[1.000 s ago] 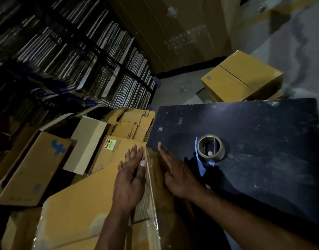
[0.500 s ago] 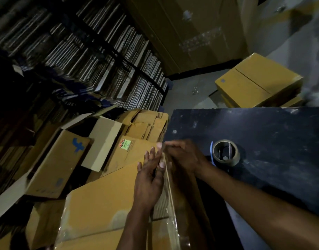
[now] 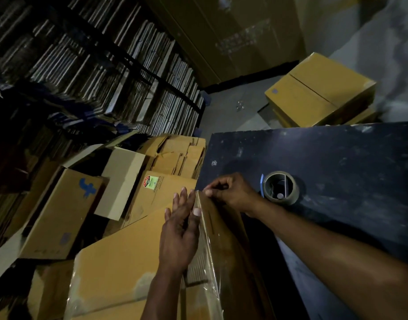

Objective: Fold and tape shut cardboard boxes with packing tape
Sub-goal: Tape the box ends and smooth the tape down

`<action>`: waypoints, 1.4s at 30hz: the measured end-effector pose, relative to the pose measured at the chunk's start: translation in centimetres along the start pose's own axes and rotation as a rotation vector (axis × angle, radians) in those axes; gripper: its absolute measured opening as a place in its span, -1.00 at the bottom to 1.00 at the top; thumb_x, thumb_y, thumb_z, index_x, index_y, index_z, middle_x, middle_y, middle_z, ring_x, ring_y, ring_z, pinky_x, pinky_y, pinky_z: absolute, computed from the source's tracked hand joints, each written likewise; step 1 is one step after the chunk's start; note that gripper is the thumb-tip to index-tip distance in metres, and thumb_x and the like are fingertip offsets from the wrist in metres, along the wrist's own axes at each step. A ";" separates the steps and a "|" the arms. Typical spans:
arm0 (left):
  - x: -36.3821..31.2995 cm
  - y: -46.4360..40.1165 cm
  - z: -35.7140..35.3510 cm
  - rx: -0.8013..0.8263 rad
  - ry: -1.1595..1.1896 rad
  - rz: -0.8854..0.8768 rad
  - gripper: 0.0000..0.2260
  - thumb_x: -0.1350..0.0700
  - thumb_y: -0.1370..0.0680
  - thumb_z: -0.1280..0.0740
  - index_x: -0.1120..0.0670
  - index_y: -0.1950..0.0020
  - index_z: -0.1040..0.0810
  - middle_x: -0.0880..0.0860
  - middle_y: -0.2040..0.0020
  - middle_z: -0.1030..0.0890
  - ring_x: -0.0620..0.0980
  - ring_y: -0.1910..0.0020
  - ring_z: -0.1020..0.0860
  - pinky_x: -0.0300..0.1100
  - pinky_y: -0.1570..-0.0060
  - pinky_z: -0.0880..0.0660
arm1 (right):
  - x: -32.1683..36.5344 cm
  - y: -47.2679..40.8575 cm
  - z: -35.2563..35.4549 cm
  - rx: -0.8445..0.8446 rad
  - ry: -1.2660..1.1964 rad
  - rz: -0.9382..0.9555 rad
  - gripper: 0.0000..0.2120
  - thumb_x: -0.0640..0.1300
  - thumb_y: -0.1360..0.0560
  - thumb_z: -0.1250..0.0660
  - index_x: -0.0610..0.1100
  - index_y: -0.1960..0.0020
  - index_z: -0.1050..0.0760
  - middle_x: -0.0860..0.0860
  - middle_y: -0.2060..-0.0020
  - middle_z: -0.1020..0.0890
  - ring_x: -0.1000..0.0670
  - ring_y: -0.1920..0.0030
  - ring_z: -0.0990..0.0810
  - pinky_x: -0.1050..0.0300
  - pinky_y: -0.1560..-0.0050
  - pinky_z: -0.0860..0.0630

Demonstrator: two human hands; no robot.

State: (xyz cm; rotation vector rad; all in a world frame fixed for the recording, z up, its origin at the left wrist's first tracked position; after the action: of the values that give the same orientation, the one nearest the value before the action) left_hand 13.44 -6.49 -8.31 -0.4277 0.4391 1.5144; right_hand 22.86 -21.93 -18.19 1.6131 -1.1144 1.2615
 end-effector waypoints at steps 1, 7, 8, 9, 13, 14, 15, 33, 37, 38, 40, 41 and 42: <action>0.0 0.0 0.0 0.003 0.001 0.001 -0.58 -0.20 -0.75 -0.22 -0.36 -0.62 -0.33 -0.33 -0.71 -0.19 -0.28 -0.73 -0.01 0.16 -0.74 0.12 | 0.3 0.3 0.3 -0.053 0.057 0.018 -0.83 -0.05 -0.63 -0.48 -0.02 -0.20 -0.75 0.11 -0.08 -0.77 0.13 -0.15 -0.71 -0.13 -0.29 -0.64; 0.3 0.0 -0.2 -0.002 -0.010 -0.020 -0.59 -0.12 -0.78 -0.16 -0.33 -0.65 -0.35 -0.28 -0.72 -0.20 -0.22 -0.74 -0.03 0.20 -0.74 0.09 | 4.8 5.2 -5.3 0.162 0.258 0.281 -0.39 0.15 -0.78 0.02 0.05 -0.74 0.18 0.15 -0.73 0.14 0.21 -0.69 0.16 0.01 -0.69 0.08; 0.4 0.0 -0.3 0.005 -0.018 -0.029 -0.58 -0.10 -0.78 -0.15 -0.32 -0.66 -0.33 -0.28 -0.72 -0.20 -0.21 -0.74 -0.03 0.19 -0.74 0.10 | 4.6 6.0 -6.4 0.203 0.322 0.306 -0.38 0.15 -0.79 0.06 0.06 -0.72 0.28 0.18 -0.71 0.26 0.21 -0.67 0.26 -0.07 -0.70 0.13; 0.5 0.0 -0.3 0.009 -0.022 -0.034 -0.57 -0.09 -0.78 -0.16 -0.29 -0.67 -0.32 -0.28 -0.72 -0.19 -0.21 -0.74 -0.03 0.17 -0.74 0.10 | 4.0 6.4 -7.1 0.217 0.371 0.307 -0.38 0.16 -0.79 0.09 0.07 -0.70 0.34 0.20 -0.68 0.33 0.21 -0.66 0.31 -0.16 -0.70 0.15; 1.1 -0.1 -0.3 -0.002 -0.026 -0.024 -0.55 -0.10 -0.78 -0.17 -0.22 -0.70 -0.31 -0.26 -0.73 -0.18 -0.20 -0.75 -0.02 0.15 -0.74 0.11 | 1.8 6.5 -7.2 0.169 0.390 0.277 -0.30 0.29 -0.73 0.19 0.03 -0.69 0.42 0.18 -0.66 0.40 0.15 -0.67 0.35 -0.24 -0.69 0.15; 0.9 0.0 -0.3 0.001 -0.028 -0.025 -0.56 -0.12 -0.78 -0.16 -0.23 -0.69 -0.31 -0.26 -0.73 -0.18 -0.21 -0.75 -0.01 0.14 -0.74 0.12 | 1.2 6.6 -7.1 0.165 0.404 0.268 -0.29 0.31 -0.72 0.21 0.04 -0.69 0.42 0.18 -0.66 0.40 0.14 -0.67 0.36 -0.26 -0.69 0.15; 0.7 0.0 -0.4 0.010 -0.032 -0.023 -0.56 -0.13 -0.78 -0.16 -0.25 -0.68 -0.31 -0.27 -0.73 -0.17 -0.22 -0.74 0.00 0.13 -0.74 0.13 | 0.2 6.7 -6.8 0.173 0.431 0.242 -0.28 0.34 -0.71 0.22 0.05 -0.69 0.43 0.19 -0.66 0.41 0.14 -0.67 0.37 -0.27 -0.68 0.14; -2.7 12.7 4.1 -0.103 -0.164 0.108 -0.51 -0.20 -0.77 -0.17 -0.14 -0.71 -0.34 -0.15 -0.74 -0.21 -0.15 -0.75 -0.05 0.27 -0.70 -0.14 | 1.3 7.5 -8.2 0.227 0.648 0.261 -0.16 0.43 -0.68 0.25 -0.09 -0.74 0.26 0.00 -0.73 0.21 -0.01 -0.72 0.20 -0.28 -0.66 -0.05; -4.3 21.2 2.2 -0.049 -0.038 0.130 -0.51 -0.17 -0.76 -0.23 -0.18 -0.71 -0.34 -0.22 -0.72 -0.25 -0.15 -0.74 -0.11 0.30 -0.67 -0.23 | 2.5 6.4 -8.4 0.275 0.650 0.244 -0.03 0.53 -0.60 0.24 -0.13 -0.74 0.24 -0.04 -0.73 0.18 -0.02 -0.72 0.18 -0.20 -0.69 -0.01; -4.3 22.7 1.5 -0.004 -0.026 0.108 -0.46 -0.18 -0.75 -0.27 -0.15 -0.73 -0.30 -0.20 -0.74 -0.23 -0.11 -0.75 -0.10 0.31 -0.67 -0.21 | 2.5 7.2 -8.4 0.291 0.624 0.278 -0.05 0.51 -0.62 0.15 -0.13 -0.73 0.27 -0.03 -0.73 0.20 -0.01 -0.72 0.19 -0.21 -0.70 -0.02; -3.8 25.1 0.3 0.084 -0.069 0.042 -0.23 -0.28 -0.65 -0.42 -0.06 -0.77 -0.22 -0.11 -0.77 -0.17 -0.02 -0.77 -0.08 0.30 -0.70 -0.14 | 1.3 9.1 -8.7 0.361 0.594 0.341 -0.06 0.44 -0.66 -0.01 -0.10 -0.72 0.32 -0.02 -0.72 0.25 -0.01 -0.72 0.19 -0.23 -0.69 -0.04; -3.4 25.8 -0.2 0.119 -0.145 0.003 -0.08 -0.33 -0.58 -0.50 -0.02 -0.79 -0.16 -0.07 -0.79 -0.13 0.02 -0.77 -0.07 0.27 -0.72 -0.10 | 0.4 9.9 -8.8 0.397 0.594 0.346 -0.06 0.42 -0.66 -0.07 -0.06 -0.72 0.33 0.00 -0.72 0.25 -0.02 -0.72 0.18 -0.26 -0.68 -0.08; -2.8 26.1 -0.6 0.140 -0.234 -0.029 0.03 -0.36 -0.52 -0.55 0.00 -0.80 -0.11 -0.05 -0.80 -0.08 0.03 -0.78 -0.04 0.24 -0.72 -0.08 | -0.3 10.3 -8.6 0.419 0.609 0.328 -0.07 0.42 -0.65 -0.10 0.00 -0.72 0.33 0.04 -0.72 0.26 -0.03 -0.72 0.15 -0.29 -0.65 -0.15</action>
State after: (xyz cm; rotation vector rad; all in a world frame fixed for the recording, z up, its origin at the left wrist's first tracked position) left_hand -12.70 -8.82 -7.22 -0.1439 0.3504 1.4741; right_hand 10.59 -16.94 -16.14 1.1975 -0.7686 2.1366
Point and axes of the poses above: each hand's wrist, its own y-axis away from the middle knuckle, its own z-axis out of the back of the hand, x = y × z, the point moved 7 cm from there along -y, towards the middle knuckle
